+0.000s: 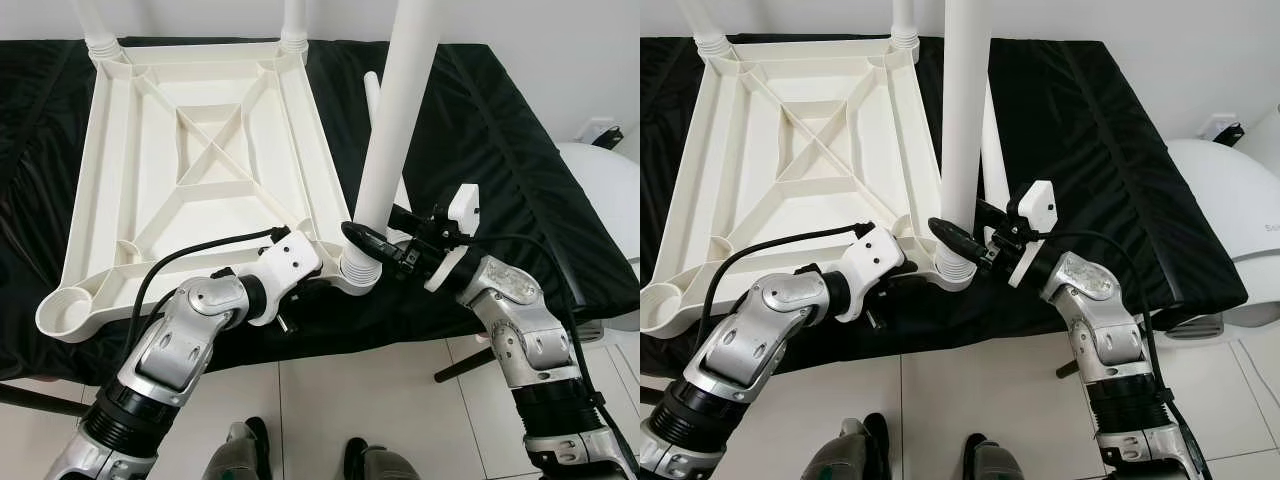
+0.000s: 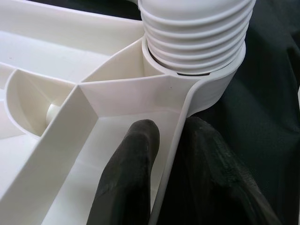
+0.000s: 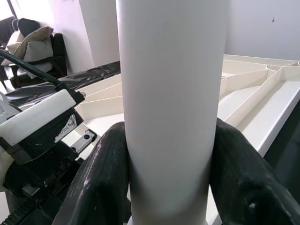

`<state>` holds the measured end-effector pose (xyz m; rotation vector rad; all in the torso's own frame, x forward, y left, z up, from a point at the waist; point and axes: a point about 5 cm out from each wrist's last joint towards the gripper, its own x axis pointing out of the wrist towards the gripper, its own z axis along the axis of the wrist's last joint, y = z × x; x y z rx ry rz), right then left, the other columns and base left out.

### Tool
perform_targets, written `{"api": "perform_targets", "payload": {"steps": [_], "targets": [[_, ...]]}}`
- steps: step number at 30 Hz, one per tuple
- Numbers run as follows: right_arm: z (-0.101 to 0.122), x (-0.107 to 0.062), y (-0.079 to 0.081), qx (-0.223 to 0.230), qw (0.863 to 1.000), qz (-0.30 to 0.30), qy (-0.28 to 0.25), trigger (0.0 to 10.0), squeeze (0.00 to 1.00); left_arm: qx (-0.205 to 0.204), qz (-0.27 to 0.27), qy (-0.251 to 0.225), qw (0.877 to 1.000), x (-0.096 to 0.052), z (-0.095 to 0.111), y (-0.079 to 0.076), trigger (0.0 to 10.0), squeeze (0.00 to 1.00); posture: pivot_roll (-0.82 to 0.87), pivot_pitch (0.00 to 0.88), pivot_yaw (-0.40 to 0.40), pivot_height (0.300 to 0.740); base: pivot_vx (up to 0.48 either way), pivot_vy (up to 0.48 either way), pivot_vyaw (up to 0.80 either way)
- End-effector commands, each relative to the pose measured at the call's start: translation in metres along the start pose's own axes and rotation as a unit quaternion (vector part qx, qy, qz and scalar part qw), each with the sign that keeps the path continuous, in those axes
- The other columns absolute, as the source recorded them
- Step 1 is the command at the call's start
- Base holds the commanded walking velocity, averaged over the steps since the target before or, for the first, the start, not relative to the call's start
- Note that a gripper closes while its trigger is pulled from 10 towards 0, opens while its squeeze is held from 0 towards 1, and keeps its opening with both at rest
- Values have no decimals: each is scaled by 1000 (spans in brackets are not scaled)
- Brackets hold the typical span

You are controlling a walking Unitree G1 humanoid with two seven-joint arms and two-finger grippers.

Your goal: Building children table

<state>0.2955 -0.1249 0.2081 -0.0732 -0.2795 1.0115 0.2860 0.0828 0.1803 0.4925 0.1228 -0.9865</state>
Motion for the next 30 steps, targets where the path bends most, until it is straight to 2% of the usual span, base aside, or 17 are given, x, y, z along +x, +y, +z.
{"api": "perform_targets", "payload": {"steps": [1,10,30], "targets": [[-37,-7,11,50,996,-2,77,10000,0,4,-19,-35,999,4,13,-11,10000,0,-30,260,-46,740,0,0,0],[-41,-18,11,61,994,-39,80,10000,0,6,-20,-37,999,4,14,-11,10000,0,-34,262,-40,740,0,0,0],[-43,-32,14,59,993,-74,75,10000,0,6,-18,-39,999,3,16,-11,10000,0,-34,263,-43,740,0,0,0]]}}
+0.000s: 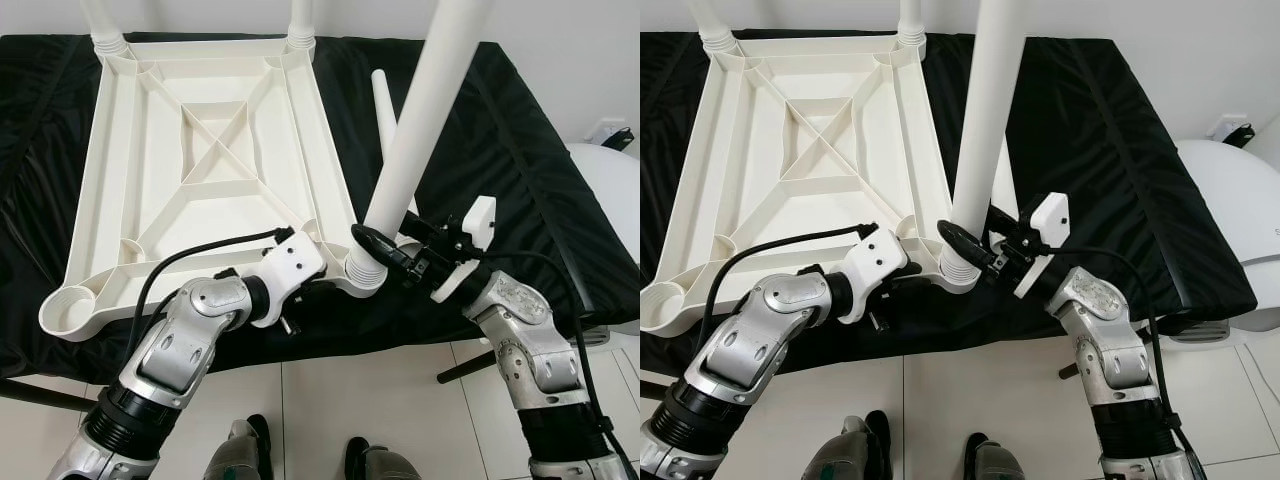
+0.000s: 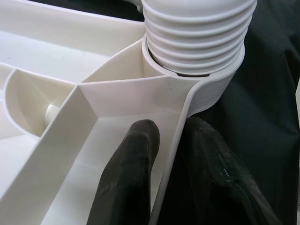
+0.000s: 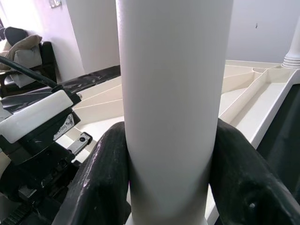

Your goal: Building children table

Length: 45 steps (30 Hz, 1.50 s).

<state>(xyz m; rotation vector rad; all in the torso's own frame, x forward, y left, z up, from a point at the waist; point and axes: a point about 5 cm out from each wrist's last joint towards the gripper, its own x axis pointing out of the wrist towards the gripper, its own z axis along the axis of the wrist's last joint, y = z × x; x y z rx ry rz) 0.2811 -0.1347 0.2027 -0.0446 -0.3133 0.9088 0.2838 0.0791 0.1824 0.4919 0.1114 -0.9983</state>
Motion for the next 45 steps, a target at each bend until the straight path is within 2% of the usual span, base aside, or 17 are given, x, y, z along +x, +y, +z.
{"api": "perform_targets", "payload": {"steps": [1,6,21,34,45], "targets": [[-41,-19,5,58,993,-26,95,10000,0,3,-14,-33,999,3,12,-8,10000,0,-30,262,-45,740,0,0,0],[-42,-23,8,56,993,-28,98,10000,0,2,-13,-33,999,2,12,-7,10000,0,-38,264,-41,740,0,0,0],[-39,-18,11,53,994,-26,90,10000,0,0,-10,-34,999,3,13,-8,10000,0,-36,260,-49,740,0,0,0],[-37,-18,17,58,993,-64,79,10000,0,0,-6,-35,999,3,13,-5,10000,0,-41,265,-46,740,0,0,0],[-33,-13,22,39,993,-86,69,10000,0,-1,-3,-36,999,3,14,-3,10000,0,-41,264,-47,740,0,0,0]]}}
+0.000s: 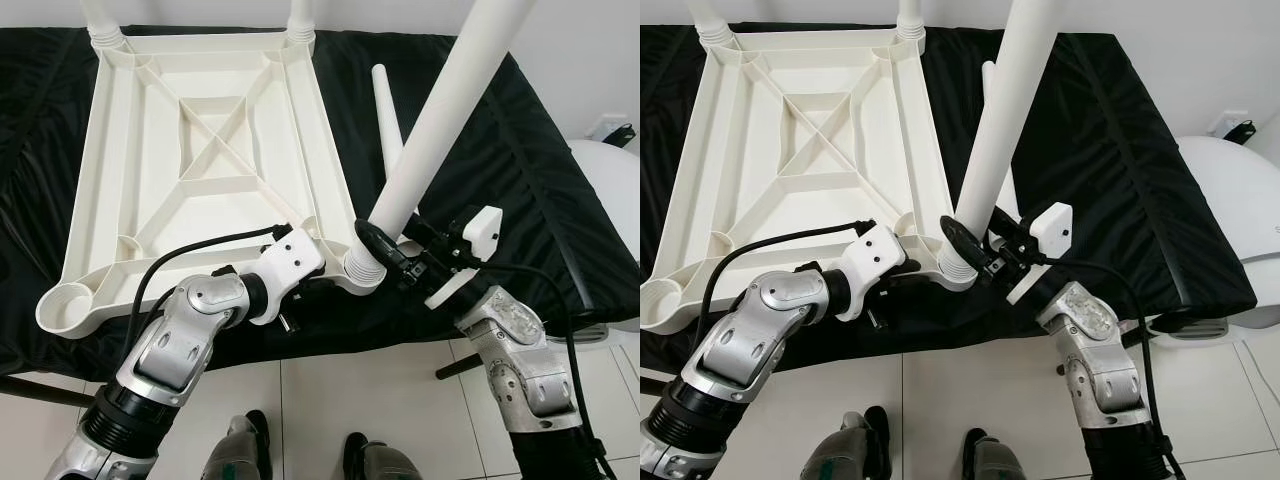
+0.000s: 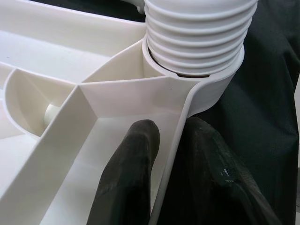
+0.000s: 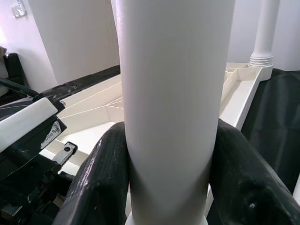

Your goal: Building children table

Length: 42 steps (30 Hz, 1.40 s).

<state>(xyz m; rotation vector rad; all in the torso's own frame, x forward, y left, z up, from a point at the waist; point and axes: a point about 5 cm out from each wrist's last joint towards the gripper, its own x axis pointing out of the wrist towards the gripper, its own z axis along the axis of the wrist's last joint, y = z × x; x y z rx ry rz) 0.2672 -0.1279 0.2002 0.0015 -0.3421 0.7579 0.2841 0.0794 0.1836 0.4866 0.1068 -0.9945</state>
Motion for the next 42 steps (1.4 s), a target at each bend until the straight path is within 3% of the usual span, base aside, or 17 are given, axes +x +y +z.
{"api": "perform_targets", "payload": {"steps": [1,16,42], "targets": [[-33,-12,5,29,996,-10,89,10000,0,1,-6,-34,999,4,13,-4,10000,0,-41,264,-47,740,0,0,0],[-33,-13,12,20,996,-12,91,10000,0,-1,-2,-37,999,4,15,-4,10000,0,-43,267,-50,740,0,0,0],[-29,-12,23,3,992,-104,72,10000,0,2,-5,-39,999,5,16,-3,10000,0,-49,261,-50,740,0,0,0]]}}
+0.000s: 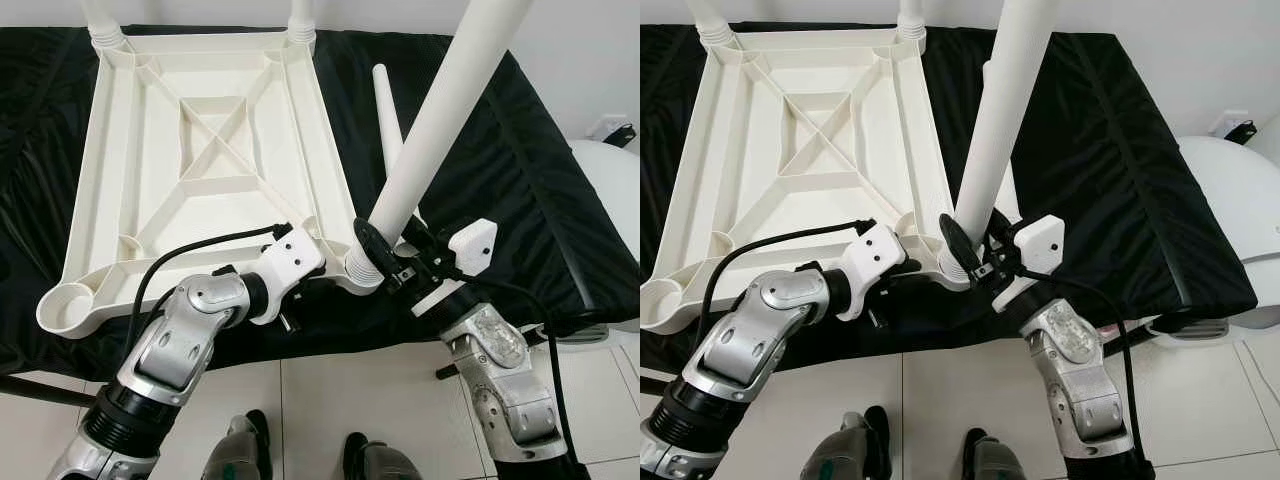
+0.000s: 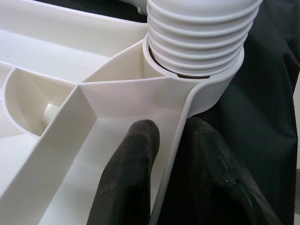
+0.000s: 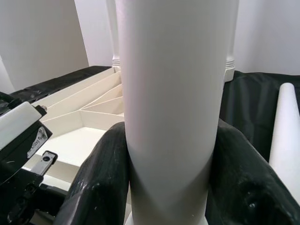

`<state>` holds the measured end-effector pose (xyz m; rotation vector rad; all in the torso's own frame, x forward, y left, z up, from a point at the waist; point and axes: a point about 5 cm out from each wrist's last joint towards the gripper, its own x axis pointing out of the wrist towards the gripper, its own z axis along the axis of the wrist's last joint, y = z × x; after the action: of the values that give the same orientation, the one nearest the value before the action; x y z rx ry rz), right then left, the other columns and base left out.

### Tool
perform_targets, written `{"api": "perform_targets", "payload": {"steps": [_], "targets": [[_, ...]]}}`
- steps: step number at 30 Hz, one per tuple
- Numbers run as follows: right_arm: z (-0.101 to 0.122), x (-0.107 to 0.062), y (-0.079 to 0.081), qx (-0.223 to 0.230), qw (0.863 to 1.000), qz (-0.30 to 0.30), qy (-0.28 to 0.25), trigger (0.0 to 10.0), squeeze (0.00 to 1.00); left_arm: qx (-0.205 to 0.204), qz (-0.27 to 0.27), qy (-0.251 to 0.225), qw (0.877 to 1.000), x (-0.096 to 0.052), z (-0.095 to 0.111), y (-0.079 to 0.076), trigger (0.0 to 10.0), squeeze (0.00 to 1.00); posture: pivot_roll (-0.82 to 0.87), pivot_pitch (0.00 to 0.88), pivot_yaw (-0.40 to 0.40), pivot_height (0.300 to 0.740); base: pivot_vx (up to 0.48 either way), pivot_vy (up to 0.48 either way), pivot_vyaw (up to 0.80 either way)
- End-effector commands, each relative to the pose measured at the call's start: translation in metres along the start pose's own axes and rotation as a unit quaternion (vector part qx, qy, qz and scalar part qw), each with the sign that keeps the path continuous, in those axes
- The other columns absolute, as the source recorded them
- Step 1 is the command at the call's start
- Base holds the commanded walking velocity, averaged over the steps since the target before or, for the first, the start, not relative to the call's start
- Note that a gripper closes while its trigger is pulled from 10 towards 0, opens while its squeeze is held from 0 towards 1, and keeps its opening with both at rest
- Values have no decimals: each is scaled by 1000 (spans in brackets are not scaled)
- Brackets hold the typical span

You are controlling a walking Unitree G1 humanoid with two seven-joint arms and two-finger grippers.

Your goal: Building children table

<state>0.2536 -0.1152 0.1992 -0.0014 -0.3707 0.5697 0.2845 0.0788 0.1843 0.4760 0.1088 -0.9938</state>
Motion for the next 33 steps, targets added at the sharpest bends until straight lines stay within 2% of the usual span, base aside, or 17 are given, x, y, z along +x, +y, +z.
{"api": "perform_targets", "payload": {"steps": [1,17,33], "targets": [[-31,-12,4,17,996,-11,83,10000,0,6,-5,-37,999,4,15,-4,10000,0,-49,261,-50,740,0,0,0],[-24,-10,5,-12,992,-103,65,10000,0,7,-7,-38,999,4,16,-4,10000,0,-44,266,-45,740,0,0,0],[-22,-10,7,-37,984,-163,59,10000,0,8,-7,-38,999,4,17,-4,10000,0,-40,268,-44,740,0,0,0]]}}
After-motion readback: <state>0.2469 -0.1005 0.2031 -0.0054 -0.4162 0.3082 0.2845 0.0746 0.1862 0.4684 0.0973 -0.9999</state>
